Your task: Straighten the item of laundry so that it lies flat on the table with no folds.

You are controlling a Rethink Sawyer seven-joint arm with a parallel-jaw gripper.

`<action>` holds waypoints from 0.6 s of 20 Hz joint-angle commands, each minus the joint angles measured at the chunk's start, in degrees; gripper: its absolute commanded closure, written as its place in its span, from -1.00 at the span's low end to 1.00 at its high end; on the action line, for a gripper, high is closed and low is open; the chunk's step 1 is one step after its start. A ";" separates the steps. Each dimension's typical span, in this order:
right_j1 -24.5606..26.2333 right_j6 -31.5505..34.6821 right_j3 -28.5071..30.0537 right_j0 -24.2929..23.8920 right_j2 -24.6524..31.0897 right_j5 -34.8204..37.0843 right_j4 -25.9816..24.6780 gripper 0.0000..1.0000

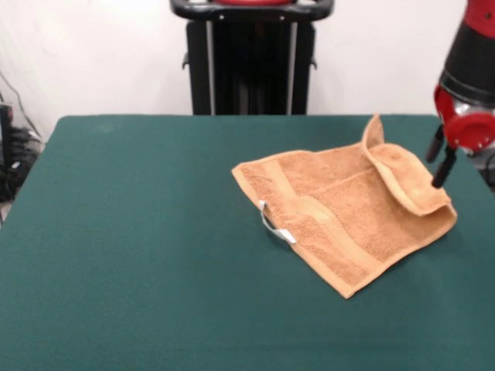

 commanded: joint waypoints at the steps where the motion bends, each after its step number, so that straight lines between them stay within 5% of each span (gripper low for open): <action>1: -1.26 -0.22 4.86 -3.30 6.75 -0.82 -2.23 -1.00; 12: 1.43 -2.44 5.59 -5.20 9.98 -9.00 -4.23 -1.00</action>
